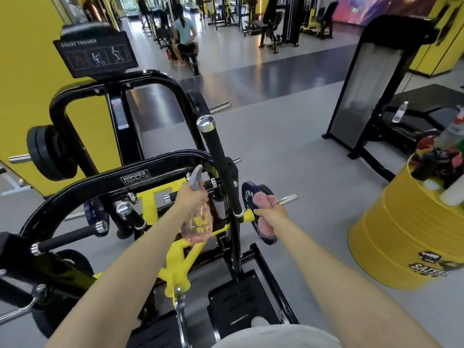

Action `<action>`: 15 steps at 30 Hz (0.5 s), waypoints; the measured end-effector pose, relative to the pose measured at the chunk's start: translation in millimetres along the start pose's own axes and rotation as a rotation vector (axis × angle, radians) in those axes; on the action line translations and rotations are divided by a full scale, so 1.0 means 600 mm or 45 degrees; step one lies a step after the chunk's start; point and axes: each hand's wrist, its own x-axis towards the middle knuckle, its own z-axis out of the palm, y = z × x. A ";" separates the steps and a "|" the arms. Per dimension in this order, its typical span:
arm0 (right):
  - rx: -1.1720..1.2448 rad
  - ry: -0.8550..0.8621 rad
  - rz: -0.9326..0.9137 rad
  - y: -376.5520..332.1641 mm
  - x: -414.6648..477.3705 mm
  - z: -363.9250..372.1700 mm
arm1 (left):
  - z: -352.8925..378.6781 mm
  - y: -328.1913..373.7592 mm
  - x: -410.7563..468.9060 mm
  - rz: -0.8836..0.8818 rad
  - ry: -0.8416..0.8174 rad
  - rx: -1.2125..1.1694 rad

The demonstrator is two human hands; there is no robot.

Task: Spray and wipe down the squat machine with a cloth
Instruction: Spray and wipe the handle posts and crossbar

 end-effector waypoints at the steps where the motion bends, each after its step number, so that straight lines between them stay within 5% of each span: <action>1: 0.015 -0.009 -0.008 -0.011 0.009 0.001 | -0.008 0.013 0.012 0.059 0.002 -0.027; 15: 0.154 -0.126 -0.006 -0.139 0.133 0.026 | 0.004 0.139 0.167 0.146 0.190 -0.288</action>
